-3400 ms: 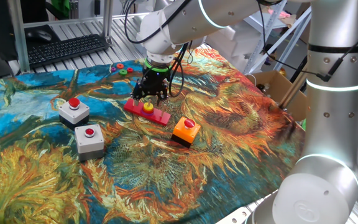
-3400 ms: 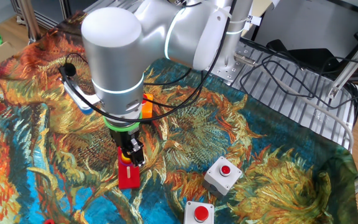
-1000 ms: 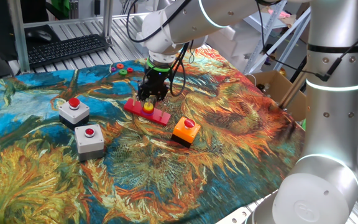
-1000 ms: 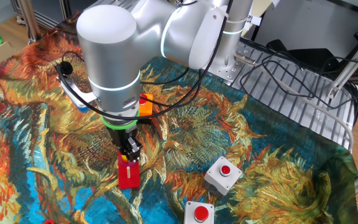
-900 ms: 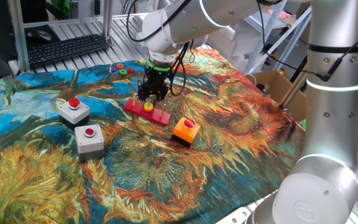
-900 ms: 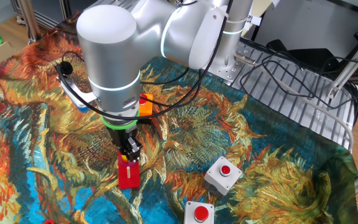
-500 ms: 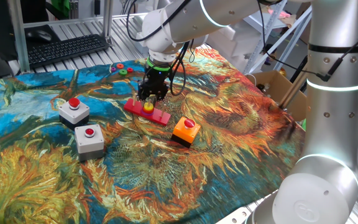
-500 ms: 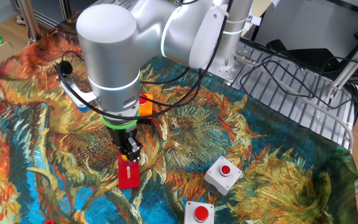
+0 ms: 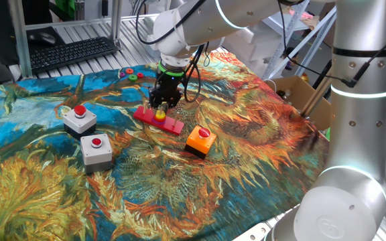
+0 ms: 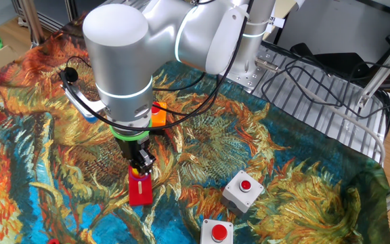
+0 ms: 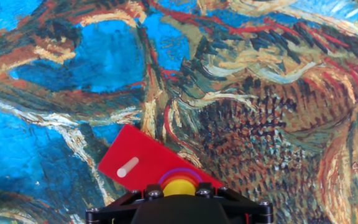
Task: Take out one Hanoi block and throw it aside
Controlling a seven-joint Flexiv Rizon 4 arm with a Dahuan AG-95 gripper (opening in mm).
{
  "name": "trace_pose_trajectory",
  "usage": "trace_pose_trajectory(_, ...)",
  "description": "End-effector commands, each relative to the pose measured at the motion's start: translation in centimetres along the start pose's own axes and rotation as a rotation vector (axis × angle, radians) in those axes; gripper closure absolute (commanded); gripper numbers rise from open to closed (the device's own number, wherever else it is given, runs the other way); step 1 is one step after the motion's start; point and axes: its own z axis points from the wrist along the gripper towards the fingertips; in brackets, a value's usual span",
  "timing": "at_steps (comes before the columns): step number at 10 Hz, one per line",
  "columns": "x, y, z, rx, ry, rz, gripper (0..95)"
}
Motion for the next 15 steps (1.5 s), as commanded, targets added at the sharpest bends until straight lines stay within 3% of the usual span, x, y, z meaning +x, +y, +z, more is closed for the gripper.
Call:
trace_pose_trajectory(1, 0.0, 0.1, -0.5, 0.000, 0.004, -0.001, 95.0)
trace_pose_trajectory(7, 1.0, 1.1, -4.2, 0.017, 0.050, 0.012, 95.0)
trace_pose_trajectory(10, 1.7, 2.4, -5.2, 0.024, 0.054, 0.035, 95.0)
trace_pose_trajectory(15, 3.7, 4.0, -7.0, -0.023, 0.059, -0.142, 95.0)
